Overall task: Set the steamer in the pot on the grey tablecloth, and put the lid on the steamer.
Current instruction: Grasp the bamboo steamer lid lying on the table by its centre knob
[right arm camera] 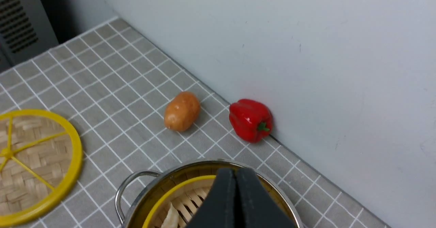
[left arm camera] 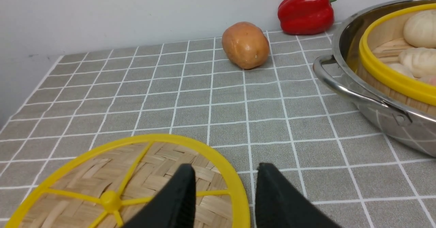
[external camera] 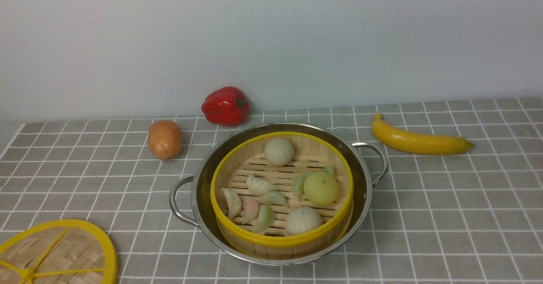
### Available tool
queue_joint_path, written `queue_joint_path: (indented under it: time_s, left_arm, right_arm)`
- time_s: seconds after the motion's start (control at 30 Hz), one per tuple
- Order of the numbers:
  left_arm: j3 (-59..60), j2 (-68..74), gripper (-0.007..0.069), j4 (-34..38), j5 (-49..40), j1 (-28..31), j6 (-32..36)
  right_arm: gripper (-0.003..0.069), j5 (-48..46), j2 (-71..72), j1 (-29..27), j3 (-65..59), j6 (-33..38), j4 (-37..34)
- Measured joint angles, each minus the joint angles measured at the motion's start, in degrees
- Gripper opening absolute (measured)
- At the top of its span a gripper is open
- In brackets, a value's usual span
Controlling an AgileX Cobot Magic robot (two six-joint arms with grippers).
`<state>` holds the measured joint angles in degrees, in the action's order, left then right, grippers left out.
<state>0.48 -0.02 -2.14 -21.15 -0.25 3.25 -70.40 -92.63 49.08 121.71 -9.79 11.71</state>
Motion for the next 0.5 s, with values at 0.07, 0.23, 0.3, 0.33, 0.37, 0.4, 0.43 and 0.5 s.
queue_joint_path:
  time_s: [0.07,0.23,0.3,0.33,0.37,0.4,0.43,0.5]
  left_arm:
    - [0.0,0.0,0.0243,0.0,0.0,0.0,0.0]
    - [0.0,0.0,0.0243,0.0,0.0,0.0,0.0]
    - [0.0,0.0,0.0243,0.0,0.0,0.0,0.0]
    - [0.0,0.0,0.0243,0.0,0.0,0.0,0.0]
    - [0.0,0.0,0.0243,0.0,0.0,0.0,0.0]
    - [0.0,0.0,0.0243,0.0,0.0,0.0,0.0]
    - [0.0,0.0,0.0243,0.0,0.0,0.0,0.0]
    - [0.0,0.0,0.0243,0.0,0.0,0.0,0.0]
  right_arm:
    - [-0.0010,0.0,1.2,0.0,0.0,0.0,0.9]
    - [-0.0005,0.0,2.2,0.0,-0.2,-0.2,6.0]
    - [-0.0003,1.0,3.8,-0.1,-3.0,-0.2,9.7]
    - [-0.0001,3.3,5.4,-0.8,-5.5,-0.6,10.6]
    - [-0.0001,4.7,6.2,-0.9,-6.8,-0.9,10.8]
    - [0.0001,9.2,8.0,-1.8,-9.6,-1.6,10.8]
    - [0.0002,12.3,10.1,-3.0,-13.0,-2.6,10.8]
    - [0.0008,24.2,17.7,-8.7,-26.6,-6.0,8.5]
